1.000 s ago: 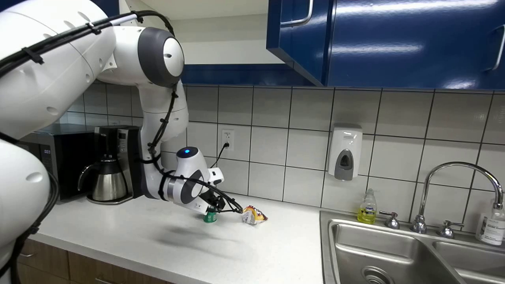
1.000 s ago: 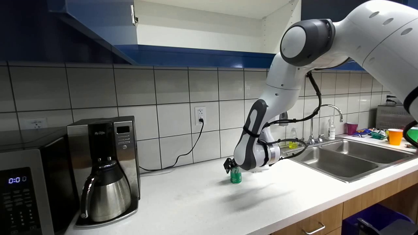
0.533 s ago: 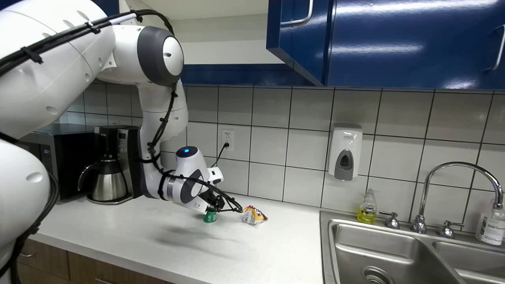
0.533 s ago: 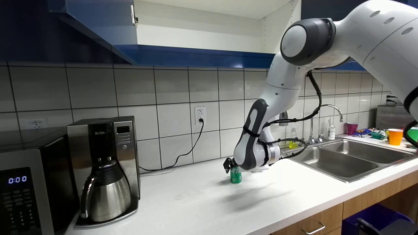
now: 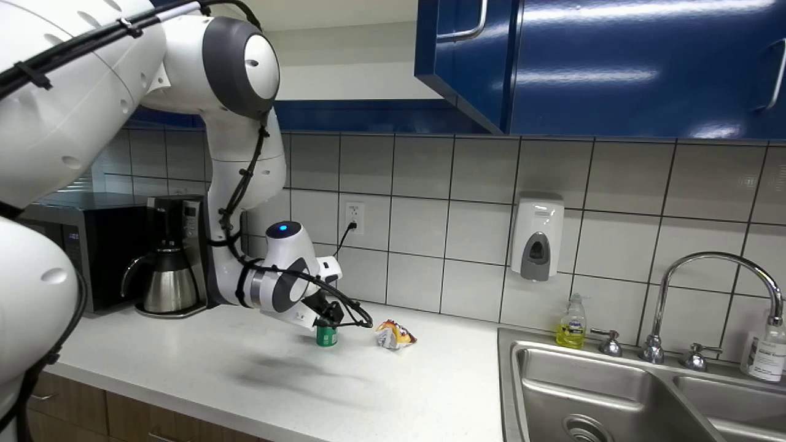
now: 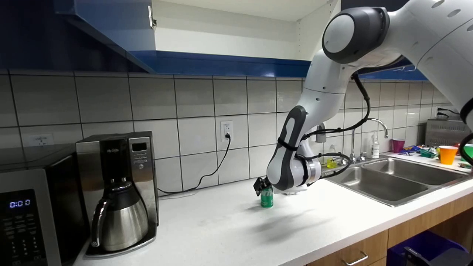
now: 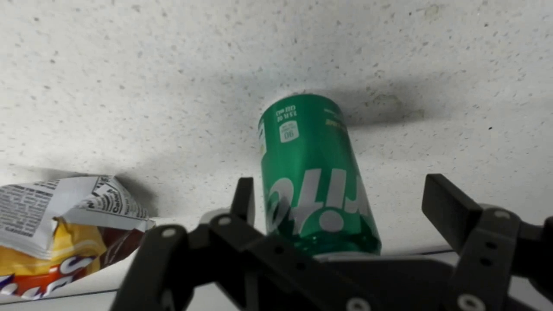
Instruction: Move the soda can from the cabinet to the left counter
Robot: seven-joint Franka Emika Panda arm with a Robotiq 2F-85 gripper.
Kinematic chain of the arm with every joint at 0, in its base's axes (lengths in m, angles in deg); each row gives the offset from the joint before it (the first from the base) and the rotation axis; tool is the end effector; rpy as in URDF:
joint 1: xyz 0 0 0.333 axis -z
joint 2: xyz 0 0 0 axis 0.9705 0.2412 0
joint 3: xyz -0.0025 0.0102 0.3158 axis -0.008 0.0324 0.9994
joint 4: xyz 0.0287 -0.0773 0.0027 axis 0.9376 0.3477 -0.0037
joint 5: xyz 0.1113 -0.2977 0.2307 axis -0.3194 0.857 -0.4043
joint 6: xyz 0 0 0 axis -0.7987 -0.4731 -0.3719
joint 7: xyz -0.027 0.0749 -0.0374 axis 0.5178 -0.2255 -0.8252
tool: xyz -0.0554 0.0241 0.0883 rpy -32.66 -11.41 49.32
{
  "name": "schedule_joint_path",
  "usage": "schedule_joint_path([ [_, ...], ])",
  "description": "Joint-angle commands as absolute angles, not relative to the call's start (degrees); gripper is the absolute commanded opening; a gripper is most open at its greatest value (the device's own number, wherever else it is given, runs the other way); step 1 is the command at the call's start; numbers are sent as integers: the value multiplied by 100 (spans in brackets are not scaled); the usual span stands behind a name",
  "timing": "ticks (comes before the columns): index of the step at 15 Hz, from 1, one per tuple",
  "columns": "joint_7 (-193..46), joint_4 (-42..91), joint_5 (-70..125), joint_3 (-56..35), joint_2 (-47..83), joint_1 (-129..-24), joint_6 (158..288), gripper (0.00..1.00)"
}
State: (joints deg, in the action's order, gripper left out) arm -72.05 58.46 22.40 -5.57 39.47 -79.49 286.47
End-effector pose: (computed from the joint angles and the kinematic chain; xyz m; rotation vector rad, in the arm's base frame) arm 0.5740 0.0391 0.1466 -2.9657 0.0178 -0.8994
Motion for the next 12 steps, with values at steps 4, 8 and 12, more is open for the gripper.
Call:
schedule_joint_path([
  [4,-7060,6685,2308,-591,3125,-7930,28460,100],
  [8,-7007,7030,2296,-614,2611,-7990,28274,100],
  [12,-7007,7280,2303,-578,1996,-8001,27861,100],
])
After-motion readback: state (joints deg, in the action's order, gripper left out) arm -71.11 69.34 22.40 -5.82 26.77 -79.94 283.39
